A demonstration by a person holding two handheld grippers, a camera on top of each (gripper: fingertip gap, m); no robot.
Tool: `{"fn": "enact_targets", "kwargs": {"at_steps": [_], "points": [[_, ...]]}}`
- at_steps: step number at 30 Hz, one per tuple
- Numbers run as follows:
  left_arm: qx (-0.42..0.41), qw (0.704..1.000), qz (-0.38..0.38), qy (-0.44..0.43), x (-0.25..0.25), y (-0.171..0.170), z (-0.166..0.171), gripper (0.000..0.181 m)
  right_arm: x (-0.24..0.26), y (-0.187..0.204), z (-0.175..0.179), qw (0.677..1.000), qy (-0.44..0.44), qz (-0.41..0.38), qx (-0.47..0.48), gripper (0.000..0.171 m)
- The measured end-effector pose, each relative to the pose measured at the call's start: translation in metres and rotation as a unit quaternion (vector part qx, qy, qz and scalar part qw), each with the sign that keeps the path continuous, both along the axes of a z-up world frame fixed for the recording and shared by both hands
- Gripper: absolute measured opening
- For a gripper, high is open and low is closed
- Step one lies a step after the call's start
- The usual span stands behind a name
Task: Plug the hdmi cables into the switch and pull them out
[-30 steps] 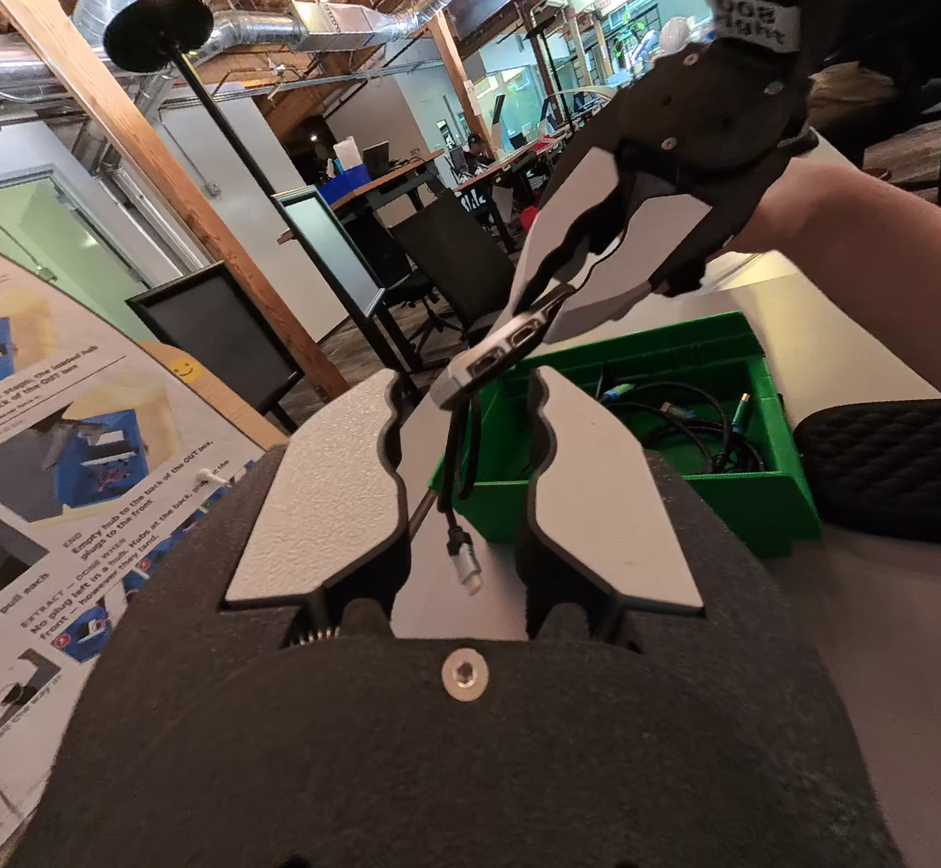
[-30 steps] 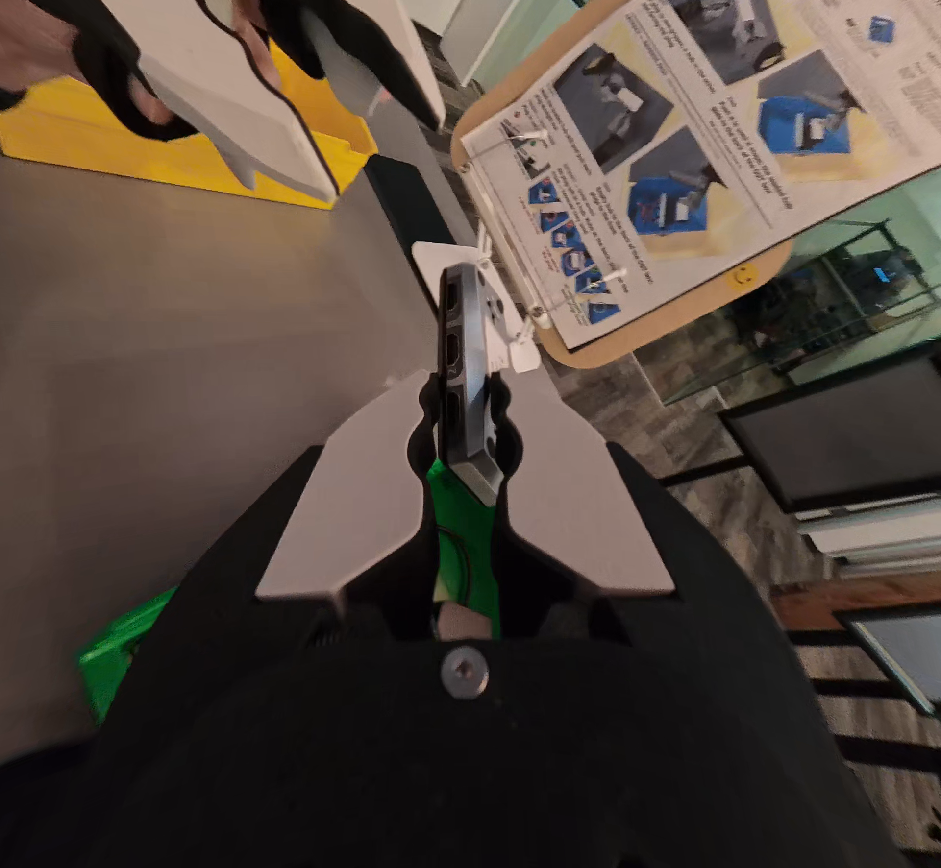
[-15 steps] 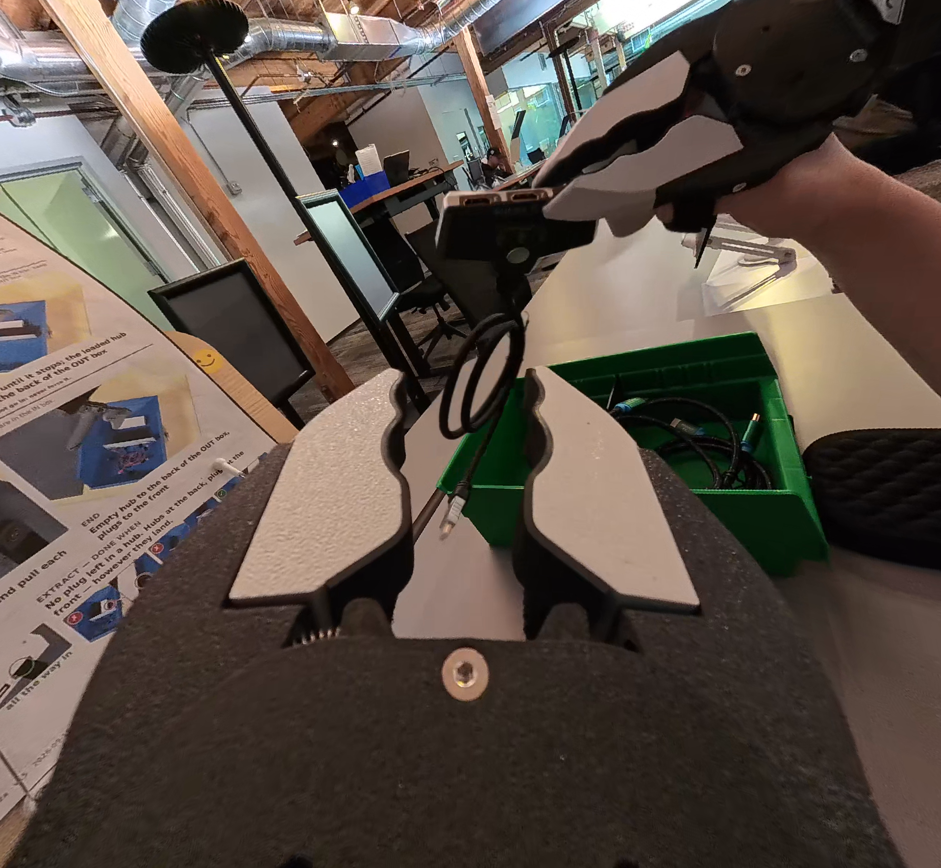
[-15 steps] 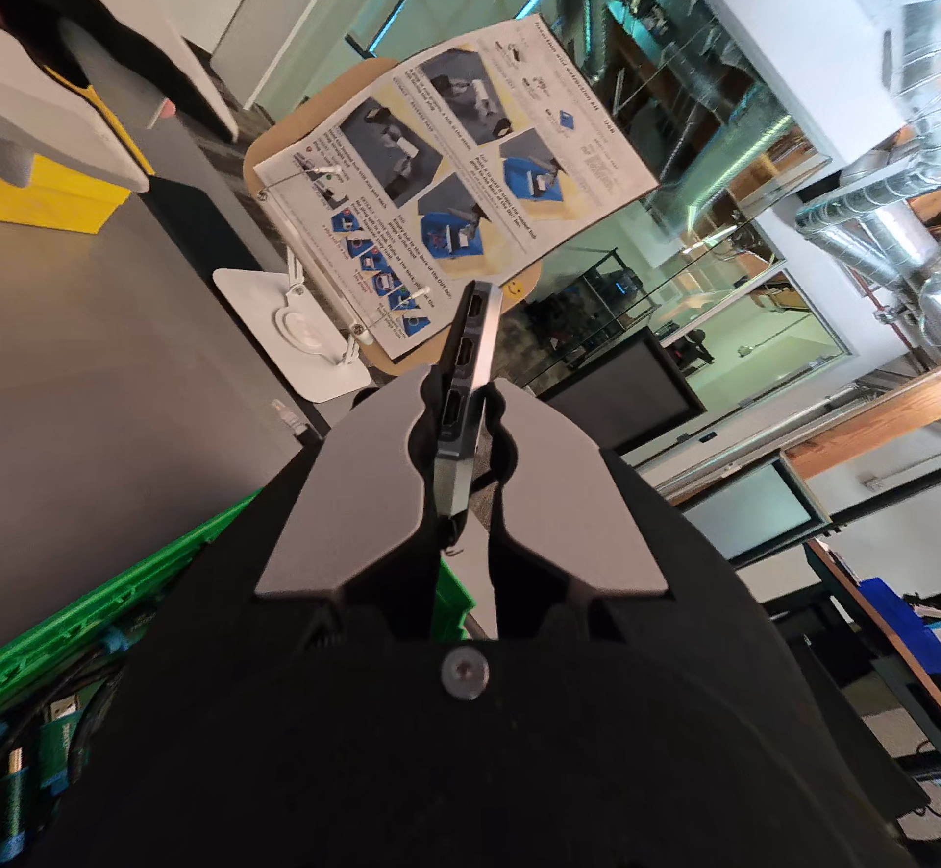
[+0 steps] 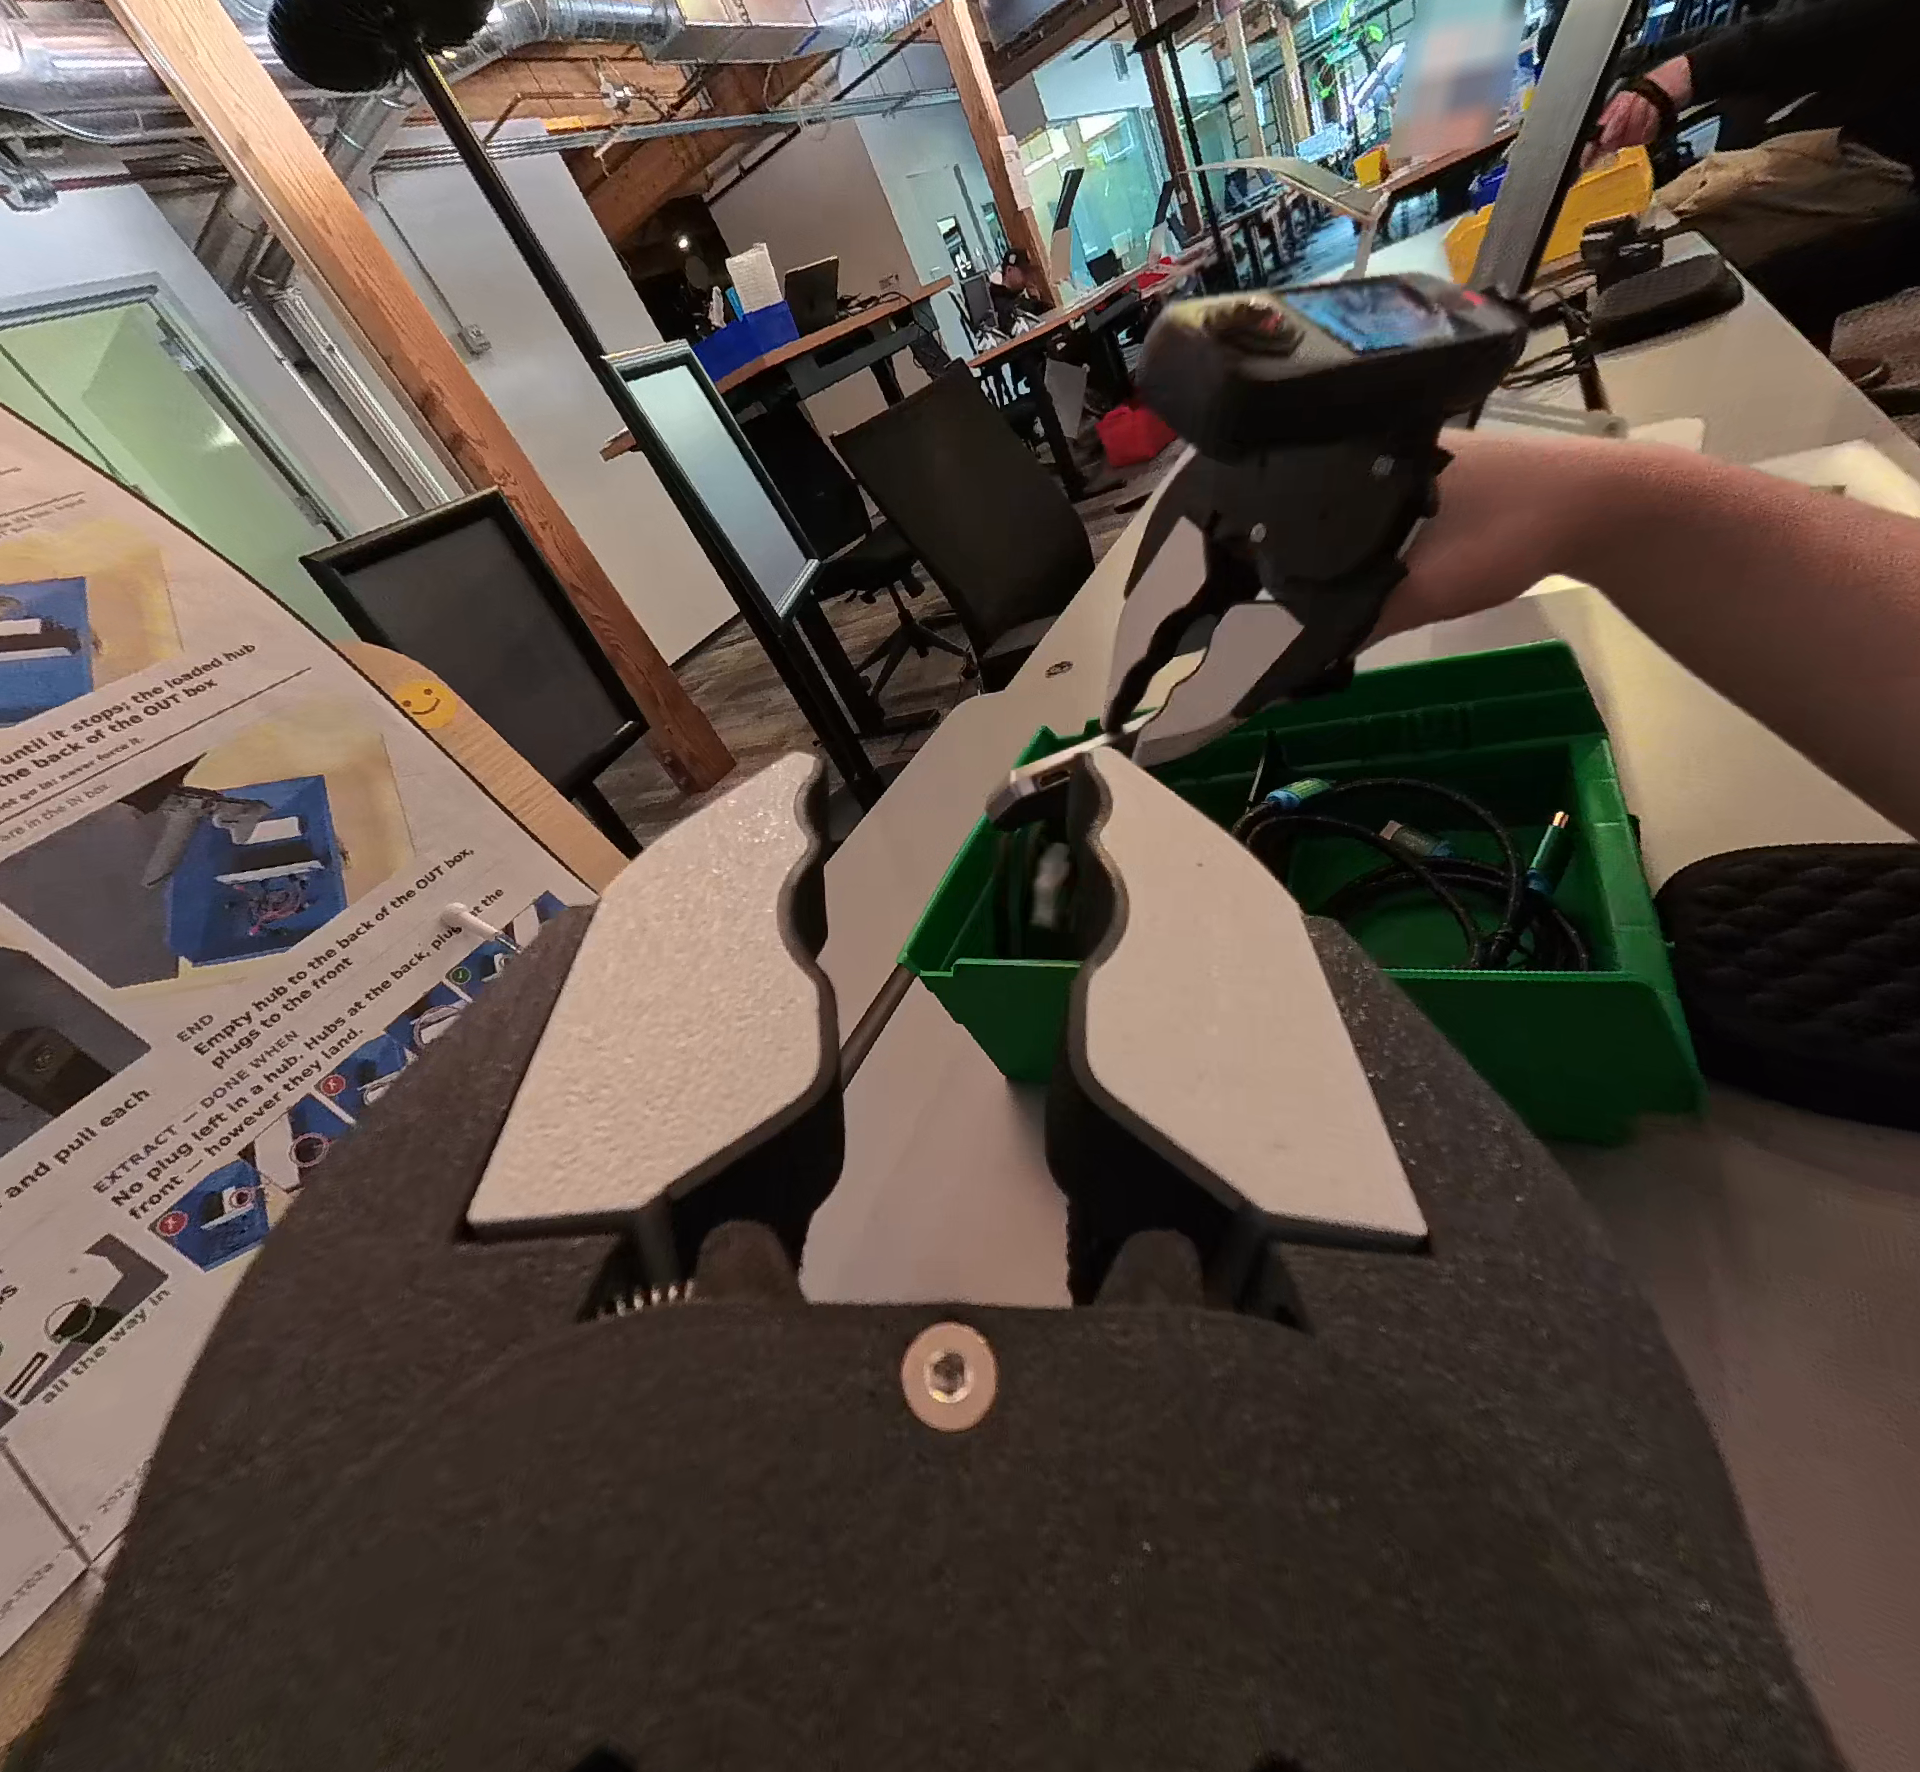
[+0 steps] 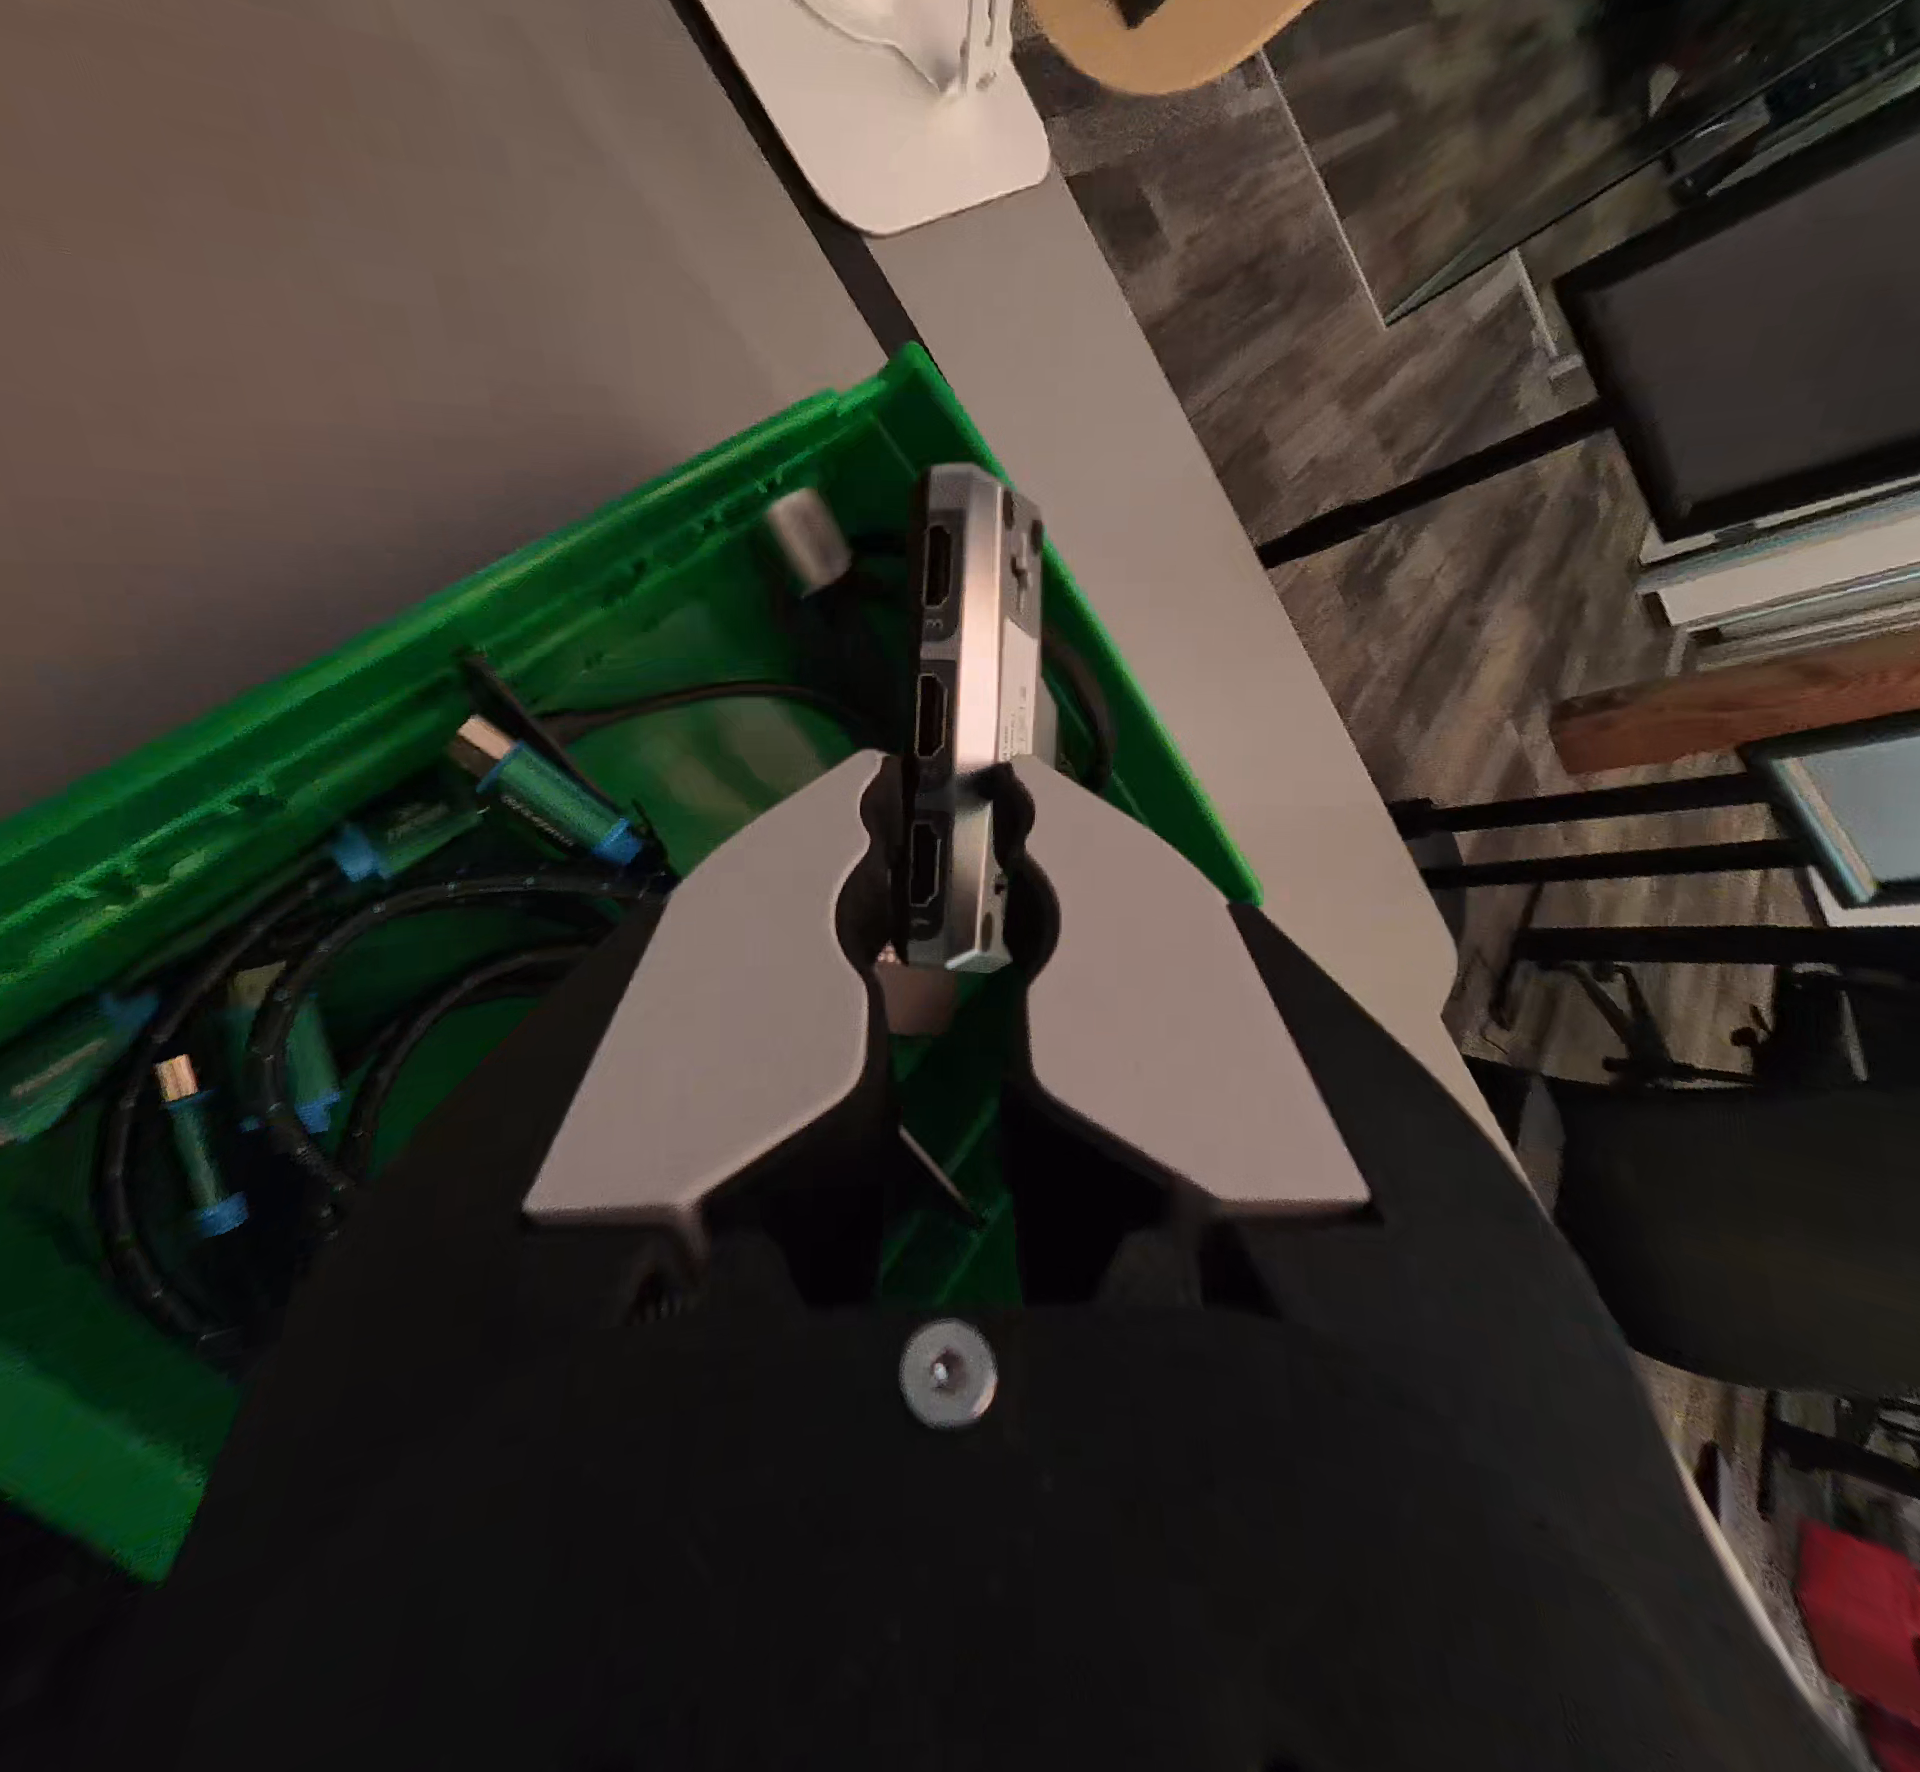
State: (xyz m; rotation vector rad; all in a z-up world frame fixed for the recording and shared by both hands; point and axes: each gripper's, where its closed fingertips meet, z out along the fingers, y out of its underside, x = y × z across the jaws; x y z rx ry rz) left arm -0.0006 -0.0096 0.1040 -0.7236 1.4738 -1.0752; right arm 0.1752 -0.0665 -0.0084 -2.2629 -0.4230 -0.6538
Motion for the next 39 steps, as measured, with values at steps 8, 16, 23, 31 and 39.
{"fn": "enact_targets", "kwargs": {"at_steps": [8, 16, 23, 31, 39], "points": [[0.008, 1.000, 0.006, 0.010, 0.002, 0.000, -0.004, 0.043, -0.015, 0.000, -0.031, 0.996, 0.051, 0.023, -0.074, 0.000], [0.013, 1.000, 0.013, 0.015, 0.001, 0.003, -0.005, 0.043, 0.002, 0.016, -0.050, 0.997, 0.010, -0.008, -0.075, 0.000], [0.009, 1.000, 0.019, 0.022, 0.001, 0.006, -0.006, 0.043, -0.006, -0.020, -0.019, 0.995, 0.094, 0.009, -0.029, 0.028], [0.022, 0.999, 0.018, 0.044, 0.005, 0.002, -0.015, 0.043, -0.039, -0.026, -0.039, 0.981, 0.170, 0.062, -0.075, 0.058], [0.024, 0.999, 0.017, 0.045, 0.006, 0.002, -0.016, 0.043, -0.031, -0.015, -0.050, 0.986, 0.108, 0.064, -0.107, 0.034]]}}
